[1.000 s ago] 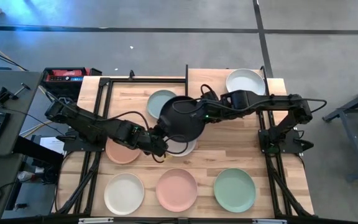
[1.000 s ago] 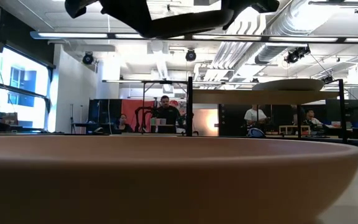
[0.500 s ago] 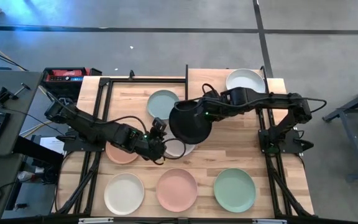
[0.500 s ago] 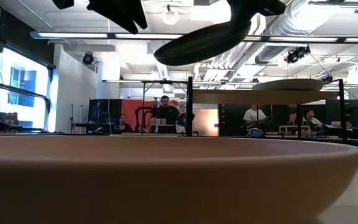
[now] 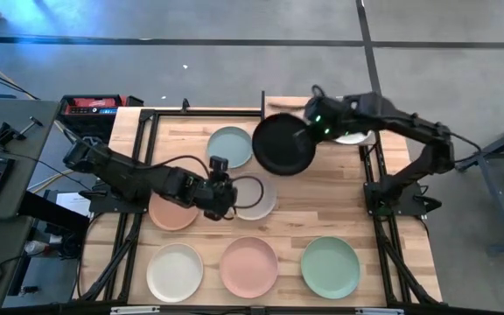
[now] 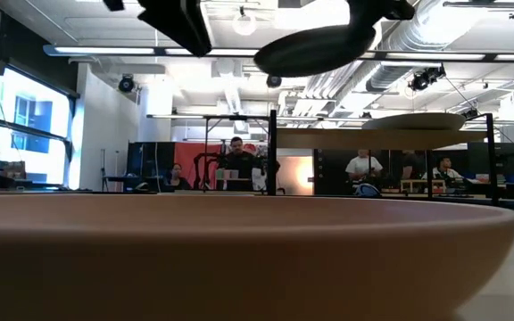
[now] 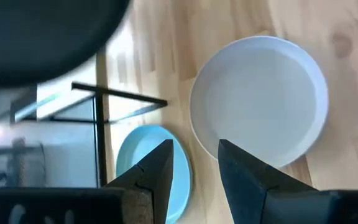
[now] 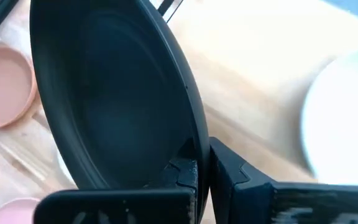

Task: Place and stack plates onto a shelf
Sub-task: Stack the black plate on the top of the white plate on the shelf

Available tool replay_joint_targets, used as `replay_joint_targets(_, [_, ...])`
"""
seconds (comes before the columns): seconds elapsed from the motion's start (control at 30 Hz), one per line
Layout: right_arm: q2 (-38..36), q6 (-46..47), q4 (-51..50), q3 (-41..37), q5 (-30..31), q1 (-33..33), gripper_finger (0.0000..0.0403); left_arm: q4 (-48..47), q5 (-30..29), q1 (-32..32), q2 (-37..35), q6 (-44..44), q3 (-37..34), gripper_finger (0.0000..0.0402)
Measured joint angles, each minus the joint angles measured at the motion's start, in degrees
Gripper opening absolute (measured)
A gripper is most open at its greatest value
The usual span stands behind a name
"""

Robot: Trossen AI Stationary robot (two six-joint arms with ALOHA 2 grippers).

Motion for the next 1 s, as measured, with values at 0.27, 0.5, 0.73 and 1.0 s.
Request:
replay_joint_targets(0.27, [-3.83, -11.94, 0.00, 0.00, -4.58, -13.95, 0.0001, 0.02, 0.00, 4.36, 0.00, -2.70, 0.00, 0.0117])
replay_joint_targets(0.5, [-6.36, -17.60, 0.07, 0.00, -10.12, -23.58, 0.0000, 0.02, 0.00, 8.97, 0.00, -2.76, 0.00, 0.0117])
replay_joint_targets(0.73, [-10.81, -21.00, 1.77, -2.79, -13.79, -28.94, 0.0000, 0.02, 0.02, 13.35, 0.00, -3.80, 0.00, 0.0117])
replay_joint_targets(1.0, [-22.02, -16.20, 10.13, -16.52, -15.87, -32.08, 0.0000, 0.02, 0.01, 17.61, 0.00, -5.12, 0.00, 0.0117])
